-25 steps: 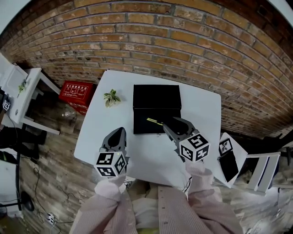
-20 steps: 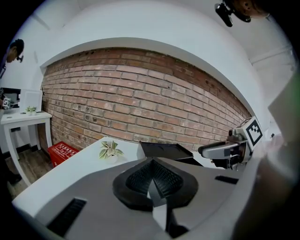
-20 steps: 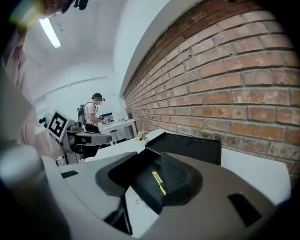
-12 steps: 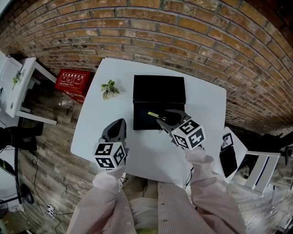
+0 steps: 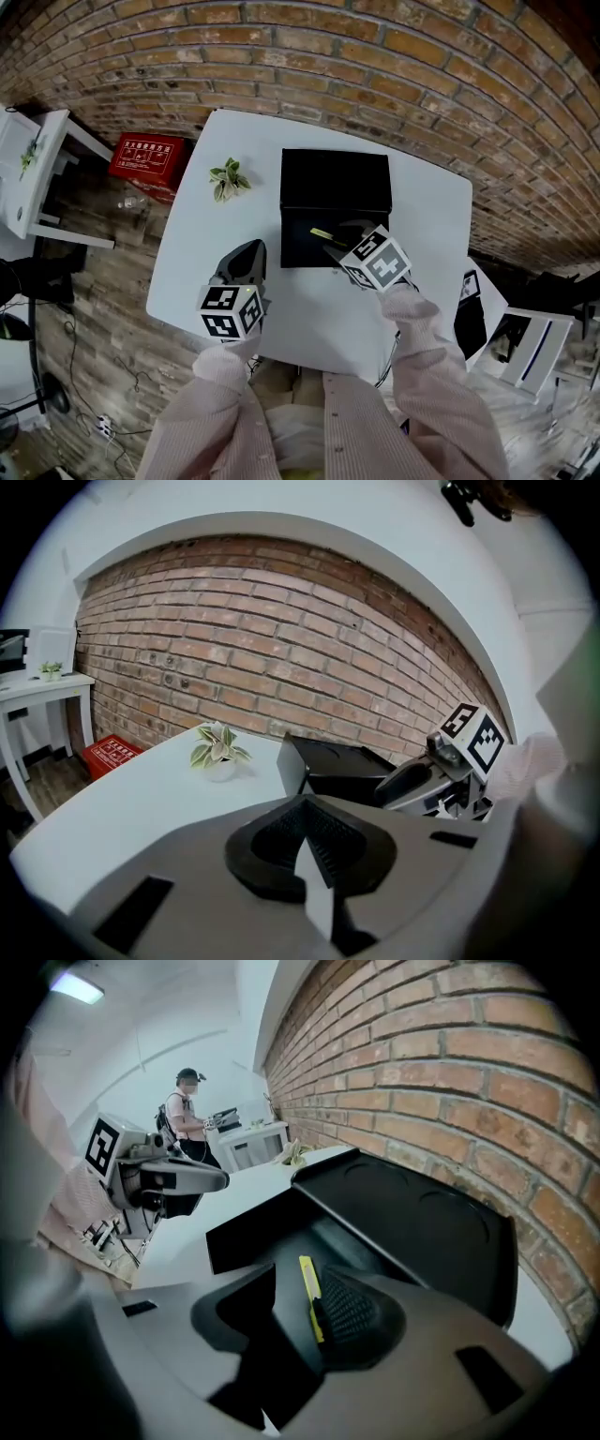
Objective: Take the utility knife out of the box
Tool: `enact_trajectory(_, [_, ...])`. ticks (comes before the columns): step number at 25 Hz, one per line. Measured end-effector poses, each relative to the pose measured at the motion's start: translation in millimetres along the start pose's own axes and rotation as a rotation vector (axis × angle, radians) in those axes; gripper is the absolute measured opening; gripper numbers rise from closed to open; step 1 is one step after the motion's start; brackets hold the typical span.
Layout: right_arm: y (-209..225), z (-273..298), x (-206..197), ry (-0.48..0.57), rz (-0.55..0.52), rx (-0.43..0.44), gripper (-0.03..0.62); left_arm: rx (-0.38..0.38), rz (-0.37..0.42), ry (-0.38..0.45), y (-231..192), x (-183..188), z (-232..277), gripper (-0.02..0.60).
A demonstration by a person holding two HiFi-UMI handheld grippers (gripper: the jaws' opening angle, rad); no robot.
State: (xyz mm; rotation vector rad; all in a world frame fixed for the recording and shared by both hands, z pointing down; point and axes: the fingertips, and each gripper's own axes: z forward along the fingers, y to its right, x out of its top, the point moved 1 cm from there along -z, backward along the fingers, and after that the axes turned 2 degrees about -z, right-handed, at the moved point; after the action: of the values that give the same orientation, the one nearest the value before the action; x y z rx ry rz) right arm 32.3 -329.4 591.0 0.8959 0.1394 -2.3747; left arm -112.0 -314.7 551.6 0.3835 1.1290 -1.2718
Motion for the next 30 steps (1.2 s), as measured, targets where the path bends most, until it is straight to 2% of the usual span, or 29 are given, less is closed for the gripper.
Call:
enact_trajectory(10, [1.4, 24.5, -25.5, -0.170, -0.075, 0.006, 0.158, -0.008, -0.021, -0.042, -4.3, -13.3, 5.4, -0.008])
enact_trajectory(21, [5.3, 26.6, -31.5, -0.236, -0.139, -0.013, 0.133, -0.012, -0.027, -0.060, -4.4, -18.8, 8.3, -0.008])
enact_trajectory(30, [2.1, 26.4, -29.9, -0.238, -0.183, 0.001, 0.107, -0.015, -0.031, -0.058, -5.2, -18.8, 8.6, -0.008])
